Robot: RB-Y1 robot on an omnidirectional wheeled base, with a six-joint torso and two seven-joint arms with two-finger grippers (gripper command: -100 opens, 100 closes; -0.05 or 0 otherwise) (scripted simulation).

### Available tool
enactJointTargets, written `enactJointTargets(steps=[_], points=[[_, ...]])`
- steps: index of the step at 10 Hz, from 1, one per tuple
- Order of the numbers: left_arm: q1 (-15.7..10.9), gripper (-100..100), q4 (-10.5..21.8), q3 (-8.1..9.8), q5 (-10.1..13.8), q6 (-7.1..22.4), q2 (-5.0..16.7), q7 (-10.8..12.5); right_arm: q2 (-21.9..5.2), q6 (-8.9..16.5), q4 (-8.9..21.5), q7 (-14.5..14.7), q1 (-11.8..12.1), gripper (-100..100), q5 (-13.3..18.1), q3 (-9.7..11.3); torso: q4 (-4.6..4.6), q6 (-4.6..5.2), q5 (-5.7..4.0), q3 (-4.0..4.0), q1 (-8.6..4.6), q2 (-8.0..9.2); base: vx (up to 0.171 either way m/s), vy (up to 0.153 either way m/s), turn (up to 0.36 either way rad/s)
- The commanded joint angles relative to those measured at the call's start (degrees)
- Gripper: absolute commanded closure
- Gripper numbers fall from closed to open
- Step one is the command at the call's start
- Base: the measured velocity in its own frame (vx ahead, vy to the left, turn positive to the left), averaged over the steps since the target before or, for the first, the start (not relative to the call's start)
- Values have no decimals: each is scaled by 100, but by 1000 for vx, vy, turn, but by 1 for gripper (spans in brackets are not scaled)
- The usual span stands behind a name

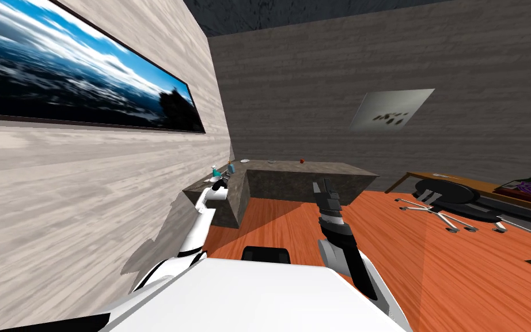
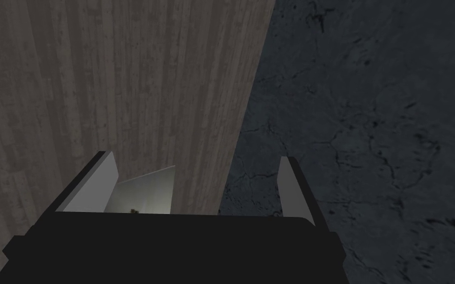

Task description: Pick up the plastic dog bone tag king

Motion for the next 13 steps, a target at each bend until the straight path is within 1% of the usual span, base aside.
enactJointTargets(steps=[1,2,3,4,5,6,7,8,9,10,11,12,13], points=[[-153,-100,280,101,-66,286,44,-36,0,0,0,0,0,0,0,0,0,0,0,0,0,0,41,-23,-75],[-153,-100,280,101,-66,446,44,-36,0,0,0,0,0,0,0,0,0,2,0,-2,-2,-5,44,-23,-50],[-301,-100,525,201,-118,631,100,-69,0,0,0,0,0,0,0,0,-1,0,0,-3,-2,-6,52,-27,-91],[-301,-100,556,201,-118,817,100,-69,0,0,0,0,0,0,0,0,-2,2,-1,-5,-3,-9,51,-10,-31],[-301,-100,556,201,-118,901,100,-69,0,0,0,0,0,0,0,0,-2,0,0,-5,2,-9,26,0,12],[-439,-100,830,298,-168,1103,160,-100,0,0,0,0,0,0,0,0,-1,-1,1,-1,6,-2,46,-7,-66],[-439,-100,831,298,-168,1281,160,-100,0,0,0,0,0,0,0,0,-1,1,1,-3,5,-6,53,-7,-55],[-567,-100,1036,394,-215,1453,223,-129,0,0,0,0,0,0,0,0,-2,0,1,-4,5,-8,69,-3,-70],[-567,-100,1103,394,-215,1626,223,-129,0,0,0,0,0,0,0,0,-3,1,1,-8,5,-15,57,-6,-41],[-567,-100,1103,394,-215,1689,223,-129,0,0,0,0,0,0,0,0,-3,-1,2,-7,5,-12,25,-8,8],[-685,-100,1356,488,-258,1902,289,-155,0,0,0,0,0,0,0,0,-1,-1,1,-1,4,-2,49,-4,-53],[-685,-100,1369,488,-258,2052,289,-155,0,0,0,0,0,0,0,0,-1,1,1,-4,5,-7,58,-1,-52],[-794,-100,1613,578,-300,2227,358,-179,0,0,0,0,0,0,0,0,-2,-1,1,-5,6,-9,74,0,-64]])
